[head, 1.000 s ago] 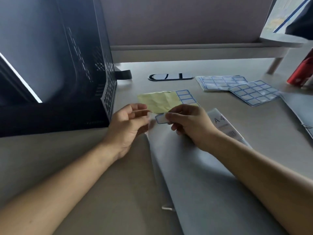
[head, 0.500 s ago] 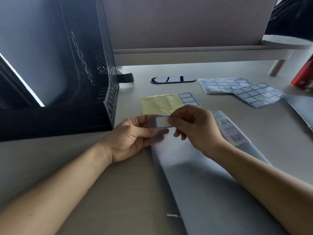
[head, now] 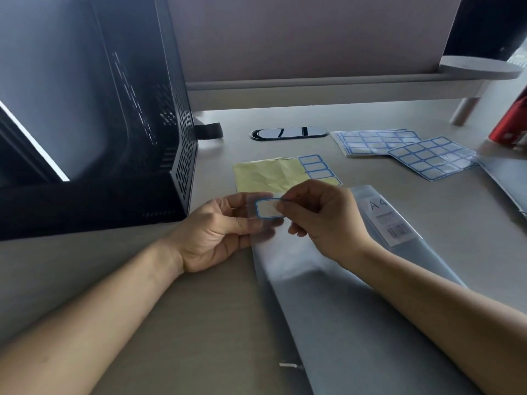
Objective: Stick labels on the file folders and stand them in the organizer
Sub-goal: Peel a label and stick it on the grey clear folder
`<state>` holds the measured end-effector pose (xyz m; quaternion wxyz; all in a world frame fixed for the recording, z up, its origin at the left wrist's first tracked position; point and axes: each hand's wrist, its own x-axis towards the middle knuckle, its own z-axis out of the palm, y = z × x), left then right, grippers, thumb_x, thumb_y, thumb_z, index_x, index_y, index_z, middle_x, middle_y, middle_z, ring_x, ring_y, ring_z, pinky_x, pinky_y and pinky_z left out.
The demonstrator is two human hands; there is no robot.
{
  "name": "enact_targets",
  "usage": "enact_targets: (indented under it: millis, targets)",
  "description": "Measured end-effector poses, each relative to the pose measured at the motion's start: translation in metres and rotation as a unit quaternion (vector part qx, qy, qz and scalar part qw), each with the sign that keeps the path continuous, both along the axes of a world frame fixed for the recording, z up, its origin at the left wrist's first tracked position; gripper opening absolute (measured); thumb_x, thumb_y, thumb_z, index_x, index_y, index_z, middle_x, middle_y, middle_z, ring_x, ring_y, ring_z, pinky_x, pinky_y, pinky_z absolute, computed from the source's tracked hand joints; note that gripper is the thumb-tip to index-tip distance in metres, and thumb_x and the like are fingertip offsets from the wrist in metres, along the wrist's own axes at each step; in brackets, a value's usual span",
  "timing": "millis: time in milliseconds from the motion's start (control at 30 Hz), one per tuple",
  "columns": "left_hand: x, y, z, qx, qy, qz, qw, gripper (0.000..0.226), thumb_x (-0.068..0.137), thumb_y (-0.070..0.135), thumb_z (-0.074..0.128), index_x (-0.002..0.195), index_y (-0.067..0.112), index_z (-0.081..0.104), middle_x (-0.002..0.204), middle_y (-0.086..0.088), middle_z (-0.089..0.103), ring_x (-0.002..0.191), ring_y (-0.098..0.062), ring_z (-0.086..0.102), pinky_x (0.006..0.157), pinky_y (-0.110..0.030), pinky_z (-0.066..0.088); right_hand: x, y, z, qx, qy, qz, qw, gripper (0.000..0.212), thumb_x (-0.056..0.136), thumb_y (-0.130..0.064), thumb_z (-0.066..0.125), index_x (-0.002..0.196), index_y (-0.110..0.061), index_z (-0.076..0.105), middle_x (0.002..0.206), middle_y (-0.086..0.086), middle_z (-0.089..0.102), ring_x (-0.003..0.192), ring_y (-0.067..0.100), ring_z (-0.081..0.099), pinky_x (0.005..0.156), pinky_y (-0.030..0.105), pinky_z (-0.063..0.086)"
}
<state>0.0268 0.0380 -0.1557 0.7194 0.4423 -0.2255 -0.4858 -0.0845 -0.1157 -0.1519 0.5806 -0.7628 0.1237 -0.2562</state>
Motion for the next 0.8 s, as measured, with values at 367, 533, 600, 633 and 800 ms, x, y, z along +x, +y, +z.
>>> enact_targets:
  millis: [367, 533, 600, 633, 800]
  targets:
    - [-0.0024, -0.0014, 0.0005, 0.009, -0.038, -0.005, 0.999, 0.057, 0.056, -0.022, 0.07, 0.1, 0.014, 0.076, 0.104, -0.012, 0.073, 0.101, -0.027, 0.07, 0.086, -0.037, 0.058, 0.0005, 0.001, -0.0019, 0.004, -0.011, -0.012, 1.0, 0.015, 0.084, -0.004, 0.075, 0.077, -0.016, 0.067, 0.054, -0.007, 0.066, 0.044, 0.011, 0.06, 0.047, 0.021, 0.048]
    - [-0.004, -0.0022, 0.0005, 0.008, -0.043, 0.016, 0.999, 0.041, 0.071, -0.011, 0.063, 0.099, 0.015, 0.077, 0.104, -0.011, 0.073, 0.1, -0.026, 0.07, 0.088, -0.037, 0.057, -0.0005, 0.0013, -0.0015, 0.006, -0.012, -0.012, 1.0, 0.017, 0.084, -0.004, 0.074, 0.076, -0.016, 0.066, 0.055, -0.004, 0.067, 0.044, 0.012, 0.06, 0.047, 0.022, 0.049]
    - [-0.0032, -0.0018, -0.0008, 0.007, -0.045, 0.016, 0.999, 0.04, 0.071, -0.008, 0.064, 0.101, 0.015, 0.077, 0.105, -0.011, 0.073, 0.102, -0.027, 0.07, 0.088, -0.038, 0.056, -0.0008, 0.0011, -0.0016, 0.006, -0.012, -0.013, 1.0, 0.016, 0.085, -0.004, 0.074, 0.076, -0.015, 0.066, 0.055, -0.003, 0.067, 0.045, 0.013, 0.061, 0.047, 0.022, 0.049]
    - [-0.0026, -0.0018, -0.0015, 0.006, -0.047, 0.014, 0.999, 0.04, 0.071, -0.007, 0.065, 0.102, 0.015, 0.076, 0.106, -0.011, 0.073, 0.102, -0.027, 0.07, 0.089, -0.038, 0.055, -0.0006, 0.001, -0.002, 0.006, -0.011, -0.013, 1.0, 0.015, 0.085, -0.004, 0.074, 0.076, -0.015, 0.066, 0.055, -0.004, 0.067, 0.045, 0.013, 0.061, 0.047, 0.022, 0.049]
    - [-0.0027, -0.0017, -0.0016, 0.01, -0.045, 0.024, 0.999, 0.041, 0.072, -0.01, 0.062, 0.104, 0.012, 0.075, 0.106, -0.013, 0.072, 0.102, -0.029, 0.07, 0.087, -0.039, 0.056, 0.0, 0.0013, -0.0025, 0.005, -0.009, -0.012, 1.0, 0.015, 0.085, -0.003, 0.073, 0.077, -0.013, 0.066, 0.055, -0.003, 0.067, 0.044, 0.013, 0.06, 0.047, 0.023, 0.049]
